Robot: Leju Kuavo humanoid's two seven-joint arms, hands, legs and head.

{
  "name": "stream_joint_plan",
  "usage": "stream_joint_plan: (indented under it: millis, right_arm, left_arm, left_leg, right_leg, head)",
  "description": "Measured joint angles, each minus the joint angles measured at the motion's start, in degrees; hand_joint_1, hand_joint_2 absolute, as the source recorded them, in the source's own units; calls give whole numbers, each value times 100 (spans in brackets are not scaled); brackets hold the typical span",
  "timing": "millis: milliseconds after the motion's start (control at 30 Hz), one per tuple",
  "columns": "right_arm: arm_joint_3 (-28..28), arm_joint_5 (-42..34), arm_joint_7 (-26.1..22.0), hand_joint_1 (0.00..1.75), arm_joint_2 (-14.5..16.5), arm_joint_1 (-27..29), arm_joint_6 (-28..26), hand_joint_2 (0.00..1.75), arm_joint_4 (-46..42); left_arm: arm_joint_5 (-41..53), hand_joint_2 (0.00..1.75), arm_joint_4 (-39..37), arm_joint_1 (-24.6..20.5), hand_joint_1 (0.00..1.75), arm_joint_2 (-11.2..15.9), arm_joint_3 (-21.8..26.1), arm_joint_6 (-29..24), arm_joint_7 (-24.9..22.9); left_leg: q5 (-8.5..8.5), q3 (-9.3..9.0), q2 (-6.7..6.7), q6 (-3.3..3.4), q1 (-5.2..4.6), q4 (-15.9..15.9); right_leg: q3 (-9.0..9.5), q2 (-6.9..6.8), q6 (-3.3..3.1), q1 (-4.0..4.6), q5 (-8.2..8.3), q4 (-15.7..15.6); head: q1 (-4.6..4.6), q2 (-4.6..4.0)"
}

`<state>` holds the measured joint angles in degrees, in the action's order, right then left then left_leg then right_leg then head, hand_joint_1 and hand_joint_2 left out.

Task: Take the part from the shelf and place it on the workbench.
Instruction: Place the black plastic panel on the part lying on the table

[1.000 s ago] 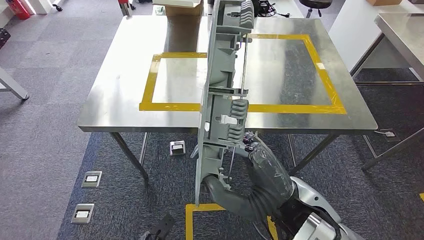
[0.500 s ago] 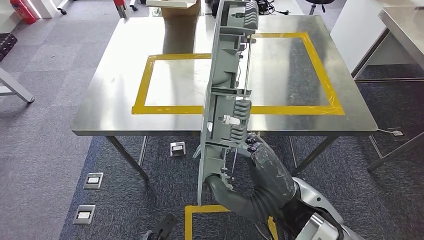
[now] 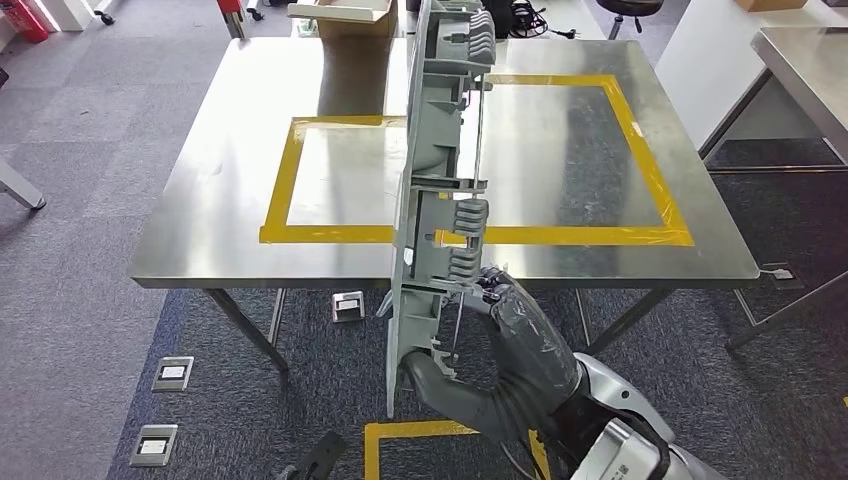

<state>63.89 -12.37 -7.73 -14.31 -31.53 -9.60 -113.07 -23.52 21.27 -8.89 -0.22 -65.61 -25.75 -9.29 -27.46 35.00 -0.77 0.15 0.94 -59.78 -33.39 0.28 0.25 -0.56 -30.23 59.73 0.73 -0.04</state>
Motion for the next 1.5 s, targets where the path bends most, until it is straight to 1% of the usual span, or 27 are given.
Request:
stream_joint_plan:
  millis: [33,67,100,133,167,200,233,267,300,333,367,400,433,500,633,767,900,967,1100,1233,1300,1400,1500]
  right_arm:
    - [-6,-5,4,175,-1,-3,-2,175,1]
    - [-15,-9,7,175,-3,-5,-5,175,5]
    - [-23,-13,10,175,-5,-6,-8,175,13]
    - [-30,-16,14,175,-8,-3,-10,175,23]
    - [-35,-19,19,175,-13,2,-13,175,38]
    - [-39,-21,23,175,-18,6,-15,175,51]
    - [-44,-26,27,175,-22,8,-16,175,61]
    - [-54,-32,31,175,-25,7,-17,175,67]
    - [-63,-42,38,175,-27,2,-17,175,70]
    - [-73,-59,53,175,-28,-8,-20,175,75]
    - [-80,-75,80,175,-29,-21,-24,175,87]
    - [-85,-93,116,175,-31,-38,-31,175,106]
    - [-90,-105,162,175,-34,-54,-42,175,130]
    - [-107,-107,291,175,-43,-87,-80,175,200]
    - [-134,5,732,175,-76,-233,-189,175,394]
    - [-134,197,1270,175,-137,-472,-239,175,647]
    - [-139,261,1516,175,-187,-702,-254,175,901]
    - [-125,305,1716,175,-203,-824,-242,175,1021]
    - [-40,548,2415,175,-244,-1173,-120,175,1337]
    - [128,1165,3312,175,-283,-1629,149,175,1801]
    - [221,1521,3680,175,-293,-1843,311,175,2082]
    - [366,1963,4036,175,-299,-2085,543,175,2503]
    - [531,2373,4270,175,-300,-2258,762,175,2882]
  left_arm:
    - [10,175,0,-4,0,0,0,0,-2]
    - [19,175,0,-8,0,-1,0,0,-2]
    - [22,175,0,-9,0,-2,0,1,-3]
    - [24,175,0,-5,0,-3,0,1,-6]
    - [25,175,0,0,0,-3,0,1,-10]
    - [25,175,0,5,0,-2,0,0,-14]
    - [26,175,0,6,0,-3,0,1,-16]
    - [27,175,1,6,0,-8,0,2,-18]
    - [28,175,2,4,0,-17,0,6,-23]
    - [29,175,2,3,0,-25,1,17,-31]
    - [31,175,3,2,0,-32,0,36,-40]
    - [32,175,3,1,0,-36,-1,55,-49]
    - [33,175,2,1,0,-35,-1,72,-56]
    - [41,175,2,-3,0,-37,-2,89,-62]
    - [102,175,2,-10,0,-34,-2,99,-115]
    - [153,175,0,-16,0,-28,-2,114,-157]
    - [164,175,0,-32,0,-36,-2,121,-157]
    - [176,175,0,-47,0,-37,-2,131,-157]
    - [199,175,0,-67,0,-64,-1,164,-144]
    - [232,175,-10,-84,0,-105,7,199,-144]
    - [244,175,-18,-87,0,-128,12,212,-146]
    - [249,175,-31,-89,0,-162,18,222,-142]
    - [248,175,-44,-88,0,-197,22,226,-127]
  left_leg:
    - [-5,-10,-2,32,11,16]
    - [-15,-18,-3,61,10,17]
    - [-30,-23,-2,85,3,16]
    - [-45,-32,-2,103,-6,14]
    - [-62,-50,-3,116,-20,14]
    - [-82,-75,-8,126,-33,13]
    - [-106,-111,-15,131,-48,14]
    - [-133,-152,-22,131,-61,15]
    - [-156,-177,-27,121,-74,18]
    - [-174,-194,-30,103,-73,21]
    - [-188,-196,-28,86,-73,15]
    - [-196,-186,-25,69,-71,9]
    - [-202,-182,-21,60,-65,2]
    - [-208,-178,-15,57,-70,4]
    - [-206,-184,-14,53,-70,36]
    - [-187,-186,-16,32,-70,51]
    - [-180,-197,-14,30,-72,53]
    - [-178,-205,-14,30,-73,53]
    - [-174,-208,-15,31,-77,53]
    - [-173,-208,-15,32,-81,53]
    - [-172,-208,-16,32,-82,53]
    - [-173,-208,-16,32,-82,52]
    - [-173,-206,-18,32,-83,52]
  right_leg:
    - [-114,-2,24,-2,-98,210]
    - [-303,-4,40,-4,-227,540]
    - [-549,-5,52,-5,-360,944]
    - [-786,-5,57,-6,-445,1304]
    - [-955,-6,50,-4,-427,1507]
    - [-1023,-6,28,0,-303,1510]
    - [-967,-5,-15,14,-65,1263]
    - [-839,-4,-78,41,208,874]
    - [-694,-6,-150,74,404,523]
    - [-573,-6,-211,109,537,227]
    - [-499,-6,-240,134,569,61]
    - [-462,-7,-213,141,534,7]
    - [-447,-2,-169,140,516,-42]
    - [-435,4,-98,130,479,-74]
    - [-447,8,-115,130,475,-74]
    - [-448,5,-133,130,483,-73]
    - [-436,6,-144,129,492,-73]
    - [-427,6,-146,128,493,-73]
    - [-420,5,-142,124,497,-74]
    - [-419,5,-139,119,499,-75]
    - [-419,5,-139,118,499,-75]
    - [-418,4,-139,118,500,-76]
    - [-418,1,-139,118,499,-77]
  head:
    - [-16,0]
    - [-37,0]
    - [-55,0]
    - [-66,1]
    - [-72,1]
    - [-77,1]
    - [-81,0]
    - [-86,0]
    - [-83,0]
    - [-79,0]
    - [-81,0]
    - [-88,-1]
    - [-96,-1]
    - [-99,-1]
    - [-90,-1]
    - [-91,-1]
    - [-92,-1]
    - [-92,-1]
    - [-93,-1]
    - [-92,-1]
    - [-93,-1]
    - [-93,-1]
    - [-92,-1]
